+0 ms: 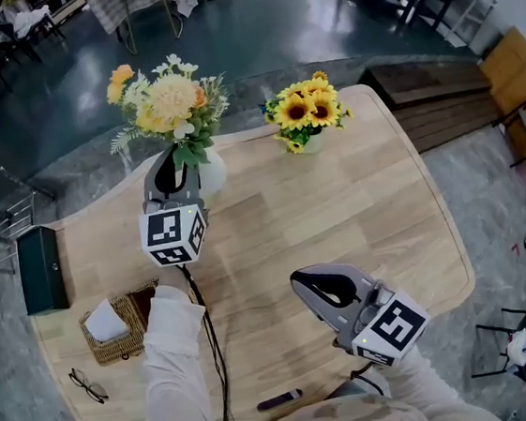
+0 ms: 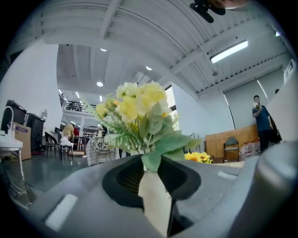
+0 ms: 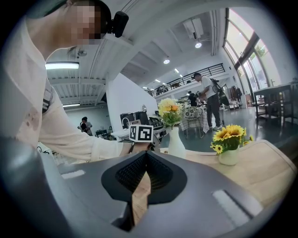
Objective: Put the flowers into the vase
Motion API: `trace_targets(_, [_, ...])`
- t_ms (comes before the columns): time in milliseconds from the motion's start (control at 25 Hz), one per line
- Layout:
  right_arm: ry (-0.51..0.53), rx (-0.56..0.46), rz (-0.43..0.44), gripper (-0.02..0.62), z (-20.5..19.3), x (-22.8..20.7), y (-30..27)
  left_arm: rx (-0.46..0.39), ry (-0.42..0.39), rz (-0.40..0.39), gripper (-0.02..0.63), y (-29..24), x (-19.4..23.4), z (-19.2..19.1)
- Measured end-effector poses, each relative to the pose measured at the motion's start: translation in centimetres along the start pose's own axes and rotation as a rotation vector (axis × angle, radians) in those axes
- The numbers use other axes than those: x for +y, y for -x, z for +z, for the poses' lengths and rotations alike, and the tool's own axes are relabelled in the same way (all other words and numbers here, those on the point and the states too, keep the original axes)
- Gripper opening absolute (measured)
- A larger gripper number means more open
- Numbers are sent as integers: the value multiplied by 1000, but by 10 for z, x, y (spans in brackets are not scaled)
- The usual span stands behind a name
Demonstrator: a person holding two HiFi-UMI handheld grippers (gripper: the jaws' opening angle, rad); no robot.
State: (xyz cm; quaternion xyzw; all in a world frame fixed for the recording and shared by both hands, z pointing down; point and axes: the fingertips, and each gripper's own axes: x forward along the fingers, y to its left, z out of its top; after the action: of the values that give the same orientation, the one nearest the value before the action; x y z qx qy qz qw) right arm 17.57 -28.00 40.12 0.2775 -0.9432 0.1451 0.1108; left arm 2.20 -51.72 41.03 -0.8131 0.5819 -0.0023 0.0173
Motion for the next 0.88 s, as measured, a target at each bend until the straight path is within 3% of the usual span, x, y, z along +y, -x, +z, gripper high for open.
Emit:
trace_targets(280, [6,-6,5,26,4,4,1,17,-3,-5,124,8,0,-1])
trace_targets(600, [11,-23,20,26,8,12,3,21,-1,5,137,32,0,-1])
trace_targets(880, [31,-54,69,26,20,29,4,41,-16,-8,55,76,-12,12])
